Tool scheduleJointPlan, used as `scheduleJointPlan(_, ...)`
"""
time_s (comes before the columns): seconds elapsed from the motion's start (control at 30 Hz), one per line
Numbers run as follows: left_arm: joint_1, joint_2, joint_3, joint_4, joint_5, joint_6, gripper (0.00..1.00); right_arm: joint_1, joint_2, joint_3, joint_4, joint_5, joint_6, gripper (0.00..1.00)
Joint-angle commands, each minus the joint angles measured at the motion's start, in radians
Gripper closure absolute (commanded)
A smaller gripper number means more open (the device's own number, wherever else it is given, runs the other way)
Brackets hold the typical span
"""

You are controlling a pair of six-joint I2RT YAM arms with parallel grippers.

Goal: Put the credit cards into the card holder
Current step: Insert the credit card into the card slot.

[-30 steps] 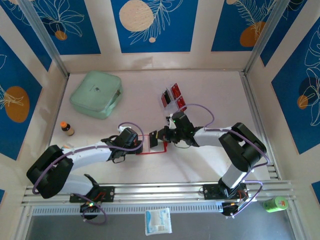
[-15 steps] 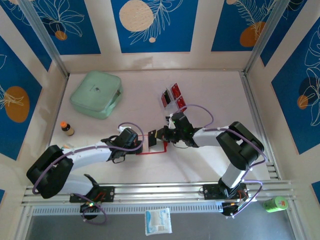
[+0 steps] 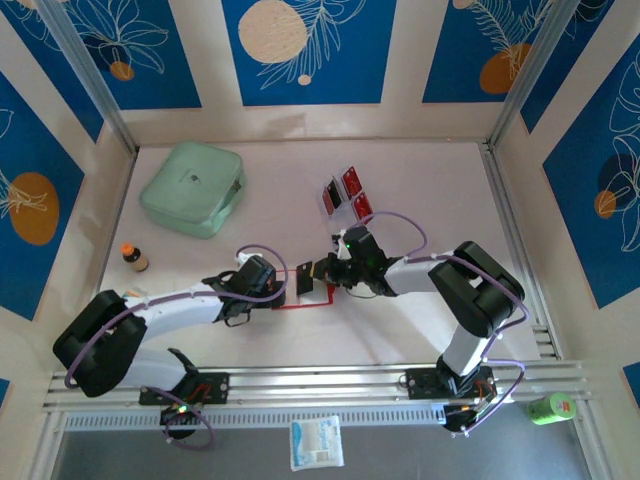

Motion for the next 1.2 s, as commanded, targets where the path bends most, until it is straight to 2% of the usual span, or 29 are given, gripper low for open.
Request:
scheduleJointPlan(0.0,-0.001,0.0,-0.024,-0.045,-0.017,-0.003,0.0,0.009,0.022,-0.019,0.036,-0.013,0.013,1.0)
scheduleJointPlan(1.17,-0.004,-0.009,-0.03,-0.046,-0.019,-0.006,0.0,0.018,0.039,-0.08,0.094,-0.044,0.054,1.0)
